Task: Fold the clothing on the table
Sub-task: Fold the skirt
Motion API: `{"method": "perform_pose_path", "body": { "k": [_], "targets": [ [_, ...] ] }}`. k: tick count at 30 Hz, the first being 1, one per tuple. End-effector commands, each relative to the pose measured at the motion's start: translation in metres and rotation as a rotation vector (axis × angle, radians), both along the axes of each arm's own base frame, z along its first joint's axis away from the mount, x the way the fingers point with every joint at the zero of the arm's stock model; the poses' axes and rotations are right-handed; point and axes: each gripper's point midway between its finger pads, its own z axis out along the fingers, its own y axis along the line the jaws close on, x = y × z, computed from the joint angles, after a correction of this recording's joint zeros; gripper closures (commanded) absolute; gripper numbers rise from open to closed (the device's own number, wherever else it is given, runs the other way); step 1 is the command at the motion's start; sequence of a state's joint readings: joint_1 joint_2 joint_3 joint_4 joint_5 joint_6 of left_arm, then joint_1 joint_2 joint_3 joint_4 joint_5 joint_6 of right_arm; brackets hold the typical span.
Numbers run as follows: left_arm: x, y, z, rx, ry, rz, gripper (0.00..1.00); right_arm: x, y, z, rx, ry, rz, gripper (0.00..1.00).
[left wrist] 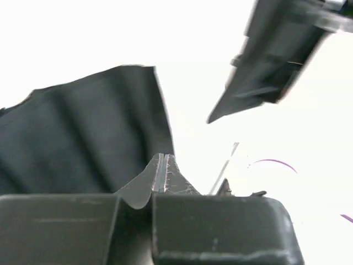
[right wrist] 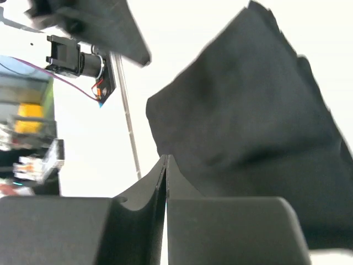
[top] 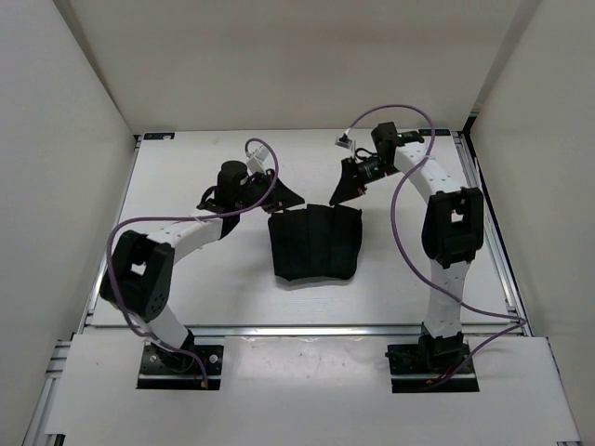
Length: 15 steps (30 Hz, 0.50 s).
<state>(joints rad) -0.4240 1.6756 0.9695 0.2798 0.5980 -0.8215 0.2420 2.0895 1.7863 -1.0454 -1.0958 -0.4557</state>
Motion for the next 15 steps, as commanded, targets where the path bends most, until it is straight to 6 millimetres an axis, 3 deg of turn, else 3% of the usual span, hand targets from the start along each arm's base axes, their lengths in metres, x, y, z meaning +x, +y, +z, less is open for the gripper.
{"method": "perform_pose_path", "body": {
  "k": [1,3,7,11,13,15],
  "targets": [
    [-0.019,-0.011,0.047,-0.055,-0.091,-0.06,1.0,-0.009,0.032,-0.002,0.021,0.006,0.087,1.0],
    [-0.041,-0.008,0.028,-0.022,-0.034,-0.086,1.0,-0.021,0.05,-0.026,-0.033,0.029,0.135,1.0],
    [-0.08,0.013,-0.039,0.091,0.129,-0.062,1.0,-0.026,0.074,-0.068,-0.109,0.095,0.152,1.0],
    [-0.093,0.04,-0.064,0.178,0.181,-0.001,1.0,-0.028,0.077,-0.114,-0.21,0.104,0.193,1.0],
    [-0.089,0.05,-0.057,0.189,0.161,0.022,1.0,-0.025,0.073,-0.112,-0.19,0.112,0.19,0.99],
    [-0.083,0.057,-0.047,0.179,0.134,0.031,1.0,-0.021,0.074,-0.088,-0.12,0.087,0.188,1.0]
  ]
}}
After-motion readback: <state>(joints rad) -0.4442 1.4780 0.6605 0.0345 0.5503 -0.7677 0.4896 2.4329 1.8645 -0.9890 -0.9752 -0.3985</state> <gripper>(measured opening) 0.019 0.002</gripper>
